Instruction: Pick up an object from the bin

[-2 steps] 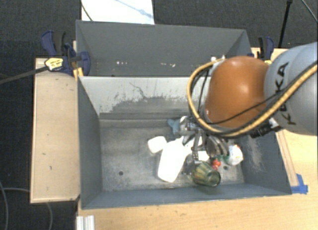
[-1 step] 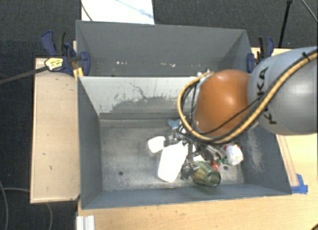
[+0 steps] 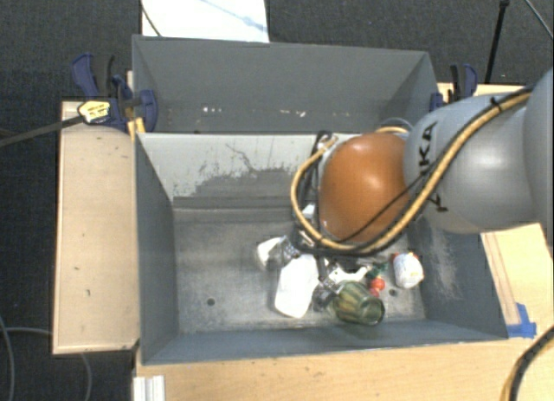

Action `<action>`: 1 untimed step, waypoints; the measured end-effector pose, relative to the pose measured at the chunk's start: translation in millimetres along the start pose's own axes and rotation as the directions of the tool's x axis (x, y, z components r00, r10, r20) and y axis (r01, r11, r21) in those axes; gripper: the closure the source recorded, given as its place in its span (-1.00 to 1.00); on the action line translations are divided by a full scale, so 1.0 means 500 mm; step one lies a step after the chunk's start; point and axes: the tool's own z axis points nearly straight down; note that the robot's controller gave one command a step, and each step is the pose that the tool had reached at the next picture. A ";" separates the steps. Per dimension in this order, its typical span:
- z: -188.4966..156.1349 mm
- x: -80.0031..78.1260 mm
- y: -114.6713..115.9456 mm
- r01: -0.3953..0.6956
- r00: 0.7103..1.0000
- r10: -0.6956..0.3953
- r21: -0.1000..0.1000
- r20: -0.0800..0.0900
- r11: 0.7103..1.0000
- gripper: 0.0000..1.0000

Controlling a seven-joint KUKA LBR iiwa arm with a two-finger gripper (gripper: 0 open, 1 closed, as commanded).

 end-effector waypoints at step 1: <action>0.049 -0.012 -0.050 0.059 0.998 -0.059 -0.004 0.002 0.998 -1.00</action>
Offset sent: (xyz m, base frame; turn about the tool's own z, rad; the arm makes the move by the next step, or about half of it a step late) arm 0.0021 -0.0151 -0.0261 -0.2045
